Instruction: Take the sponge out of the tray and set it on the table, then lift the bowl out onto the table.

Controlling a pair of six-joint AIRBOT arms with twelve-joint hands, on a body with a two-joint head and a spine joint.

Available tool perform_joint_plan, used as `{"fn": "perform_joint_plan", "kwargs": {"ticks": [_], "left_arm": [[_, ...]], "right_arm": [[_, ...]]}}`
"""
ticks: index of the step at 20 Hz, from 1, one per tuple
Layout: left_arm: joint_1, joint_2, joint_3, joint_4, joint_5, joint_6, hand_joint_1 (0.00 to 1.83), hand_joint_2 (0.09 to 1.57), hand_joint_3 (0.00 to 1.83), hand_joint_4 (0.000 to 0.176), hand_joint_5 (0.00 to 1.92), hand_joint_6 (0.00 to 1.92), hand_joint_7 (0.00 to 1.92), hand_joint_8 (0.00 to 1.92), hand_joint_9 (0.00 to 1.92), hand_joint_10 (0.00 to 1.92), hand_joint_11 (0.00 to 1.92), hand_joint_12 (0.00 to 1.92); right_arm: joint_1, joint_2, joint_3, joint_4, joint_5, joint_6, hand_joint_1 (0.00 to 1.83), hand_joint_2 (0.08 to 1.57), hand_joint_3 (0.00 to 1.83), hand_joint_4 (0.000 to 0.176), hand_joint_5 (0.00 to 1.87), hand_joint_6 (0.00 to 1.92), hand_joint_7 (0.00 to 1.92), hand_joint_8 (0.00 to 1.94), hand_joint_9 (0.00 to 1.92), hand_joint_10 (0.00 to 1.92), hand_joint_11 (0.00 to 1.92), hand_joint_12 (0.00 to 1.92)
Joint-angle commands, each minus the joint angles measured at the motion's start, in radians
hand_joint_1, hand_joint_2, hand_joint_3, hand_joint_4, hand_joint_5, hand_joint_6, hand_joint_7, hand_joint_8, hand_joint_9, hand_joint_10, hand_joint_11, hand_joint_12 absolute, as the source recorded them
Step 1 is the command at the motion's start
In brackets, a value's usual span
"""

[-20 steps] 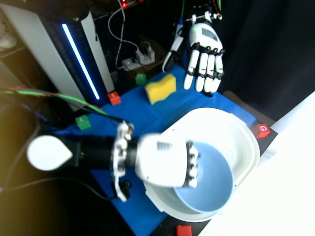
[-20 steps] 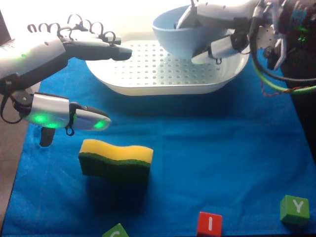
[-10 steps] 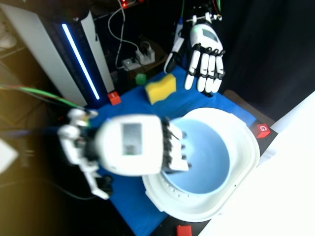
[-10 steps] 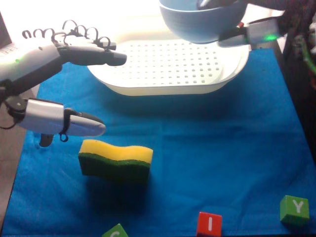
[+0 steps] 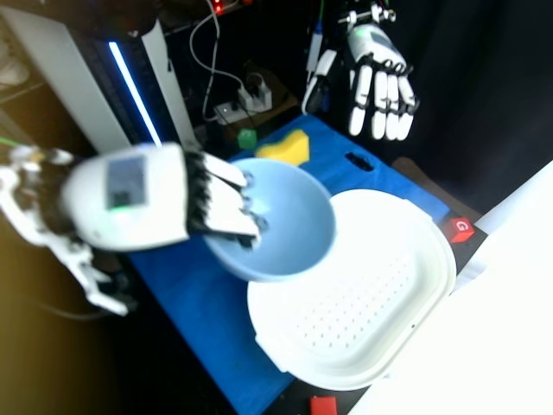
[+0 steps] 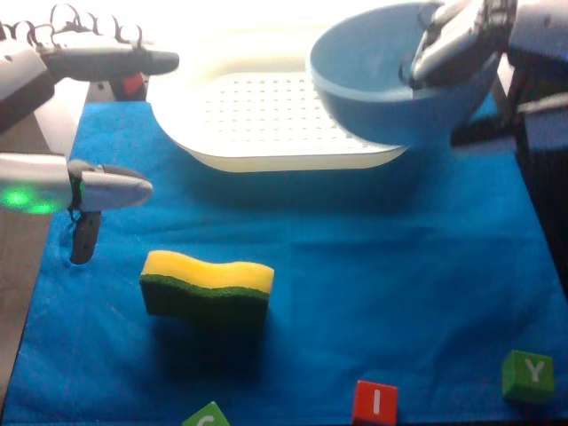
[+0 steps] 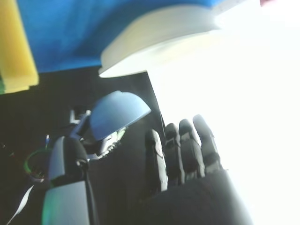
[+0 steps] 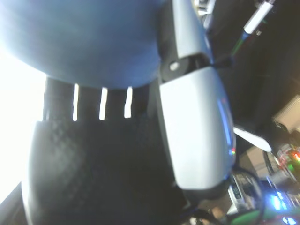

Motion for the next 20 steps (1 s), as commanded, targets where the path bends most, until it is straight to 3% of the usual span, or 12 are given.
{"fn": "perform_joint_plan", "kwargs": {"ticks": [1, 4, 5, 6, 10, 11, 12, 13, 14, 17, 19, 20], "left_arm": [[-0.007, 0.006, -0.001, -0.022, -0.125, -0.002, 0.77, 0.94, 0.00, 0.083, 0.42, 0.00, 0.31, 0.00, 0.23, 0.00, 0.00, 0.60], [-0.006, 0.006, -0.002, -0.023, -0.127, -0.002, 0.75, 0.94, 0.00, 0.083, 0.42, 0.00, 0.31, 0.00, 0.24, 0.00, 0.00, 0.65], [-0.006, 0.006, -0.002, -0.023, -0.128, -0.002, 0.74, 0.94, 0.00, 0.086, 0.42, 0.00, 0.31, 0.00, 0.25, 0.00, 0.00, 0.65], [-0.006, 0.006, -0.003, -0.022, -0.127, -0.002, 0.73, 0.94, 0.00, 0.087, 0.42, 0.00, 0.31, 0.00, 0.25, 0.00, 0.00, 0.65], [-0.005, 0.006, -0.005, -0.022, -0.124, -0.002, 0.73, 0.93, 0.00, 0.088, 0.43, 0.00, 0.32, 0.00, 0.25, 0.00, 0.00, 0.64], [-0.005, 0.006, -0.005, -0.022, -0.124, -0.002, 0.71, 0.93, 0.00, 0.088, 0.44, 0.00, 0.33, 0.00, 0.26, 0.00, 0.00, 0.68], [-0.005, 0.006, -0.006, -0.022, -0.124, -0.002, 0.70, 0.93, 0.00, 0.090, 0.44, 0.00, 0.34, 0.00, 0.26, 0.00, 0.00, 0.69], [-0.005, 0.006, -0.007, -0.022, -0.123, -0.002, 0.71, 0.93, 0.00, 0.090, 0.44, 0.00, 0.35, 0.01, 0.27, 0.01, 0.00, 0.70], [-0.005, 0.006, -0.007, -0.022, -0.121, -0.002, 0.71, 0.93, 0.00, 0.089, 0.44, 0.00, 0.35, 0.00, 0.27, 0.00, 0.00, 0.70], [-0.004, 0.006, -0.008, -0.021, -0.112, -0.002, 0.72, 0.92, 0.00, 0.072, 0.45, 0.00, 0.34, 0.00, 0.26, 0.00, 0.00, 0.69], [-0.004, 0.005, -0.008, -0.021, -0.117, -0.002, 0.71, 0.92, 0.00, 0.055, 0.45, 0.00, 0.32, 0.00, 0.25, 0.00, 0.00, 0.68], [-0.004, 0.005, -0.008, -0.021, -0.118, -0.002, 0.71, 0.92, 0.00, 0.051, 0.45, 0.00, 0.32, 0.00, 0.25, 0.00, 0.00, 0.66]], "right_arm": [[-0.002, -0.002, -0.011, 0.066, 0.111, 0.002, 1.38, 1.08, 0.00, 0.000, 0.86, 0.98, 1.23, 0.65, 0.99, 0.97, 0.77, 0.45], [-0.081, -0.026, -0.027, 0.068, 0.135, 0.002, 1.38, 1.12, 0.00, 0.000, 0.74, 1.19, 1.12, 0.79, 0.94, 1.11, 0.68, 0.64], [-0.107, -0.031, -0.029, 0.077, 0.140, 0.002, 1.27, 1.14, 0.00, 0.000, 0.74, 1.28, 1.10, 0.81, 0.92, 0.53, 0.61, 0.69], [-0.134, -0.036, -0.030, 0.088, 0.146, 0.003, 1.36, 1.13, 0.00, 0.000, 0.74, 1.26, 1.11, 0.75, 0.93, 1.04, 0.59, 0.76], [-0.200, -0.051, -0.022, 0.105, 0.148, 0.036, 1.37, 1.14, 0.00, 0.000, 0.69, 1.25, 1.09, 0.84, 0.86, 1.26, 0.56, 0.89], [-0.208, -0.054, -0.017, 0.108, 0.148, 0.041, 1.27, 1.16, 0.00, 0.000, 0.70, 1.28, 1.08, 0.91, 0.91, 0.61, 0.55, 0.85], [-0.224, -0.060, -0.008, 0.120, 0.147, 0.047, 1.24, 1.15, 0.00, 0.000, 0.74, 1.27, 1.07, 0.91, 0.96, 0.25, 0.55, 0.80], [-0.245, -0.061, 0.002, 0.145, 0.148, 0.050, 0.95, 1.24, 0.01, 0.000, 0.66, 0.49, 0.85, 0.35, 0.80, 0.07, 0.45, 0.76], [-0.260, -0.065, 0.011, 0.169, 0.148, 0.050, 0.65, 1.31, 0.00, 0.000, 0.61, 0.15, 0.74, 0.10, 0.67, 0.01, 0.33, 0.75], [-0.280, -0.082, 0.042, 0.216, 0.146, 0.052, 0.24, 1.29, 0.00, 0.011, 0.30, 0.00, 0.36, 0.00, 0.25, 0.00, 0.01, 0.48], [-0.281, -0.083, 0.046, 0.226, 0.146, 0.055, 0.13, 1.24, 0.00, 0.082, 0.13, 0.00, 0.14, 0.00, 0.07, 0.00, 0.00, 0.20], [-0.280, -0.083, 0.046, 0.228, 0.146, 0.055, 0.09, 1.22, 0.00, 0.095, 0.08, 0.00, 0.08, 0.00, 0.02, 0.00, 0.00, 0.12]]}}
